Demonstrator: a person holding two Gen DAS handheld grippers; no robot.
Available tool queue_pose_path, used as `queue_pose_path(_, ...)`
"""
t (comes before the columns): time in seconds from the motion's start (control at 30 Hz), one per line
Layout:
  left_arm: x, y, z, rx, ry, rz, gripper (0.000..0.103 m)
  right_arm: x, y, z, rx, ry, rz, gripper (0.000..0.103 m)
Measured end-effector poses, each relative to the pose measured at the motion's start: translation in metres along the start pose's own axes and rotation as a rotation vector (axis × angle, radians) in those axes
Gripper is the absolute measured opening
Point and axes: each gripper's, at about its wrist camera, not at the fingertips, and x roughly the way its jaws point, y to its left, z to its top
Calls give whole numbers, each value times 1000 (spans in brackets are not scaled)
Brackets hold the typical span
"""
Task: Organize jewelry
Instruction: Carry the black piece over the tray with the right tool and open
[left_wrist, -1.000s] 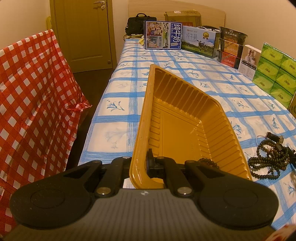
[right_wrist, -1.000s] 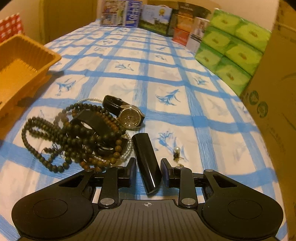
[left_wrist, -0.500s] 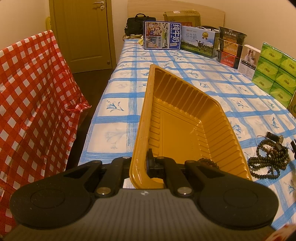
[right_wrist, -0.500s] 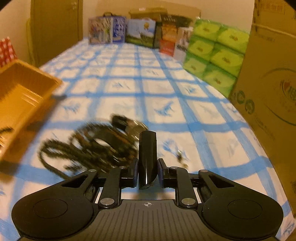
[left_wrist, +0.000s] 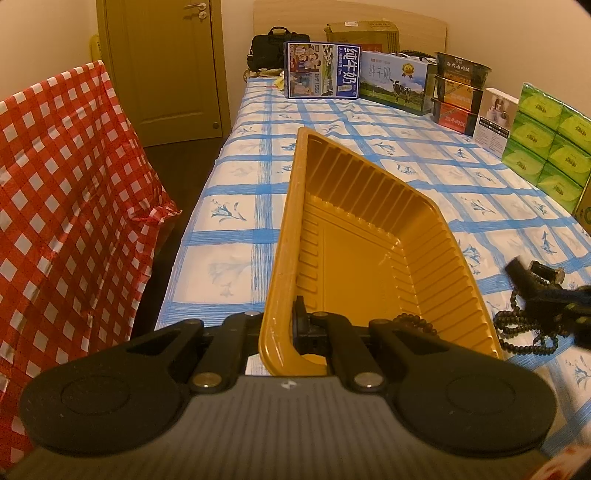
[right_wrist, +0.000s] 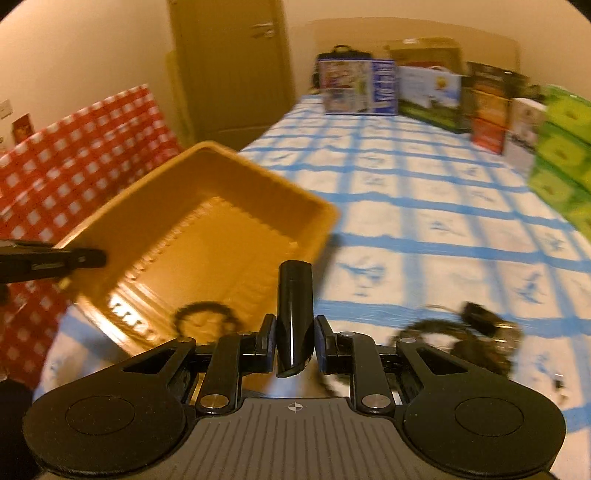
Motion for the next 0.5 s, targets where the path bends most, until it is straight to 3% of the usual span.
queue_pose_path(0.5, 0, -1, 0, 1, -1, 0, 5, 33, 36, 2, -18, 44, 91, 21)
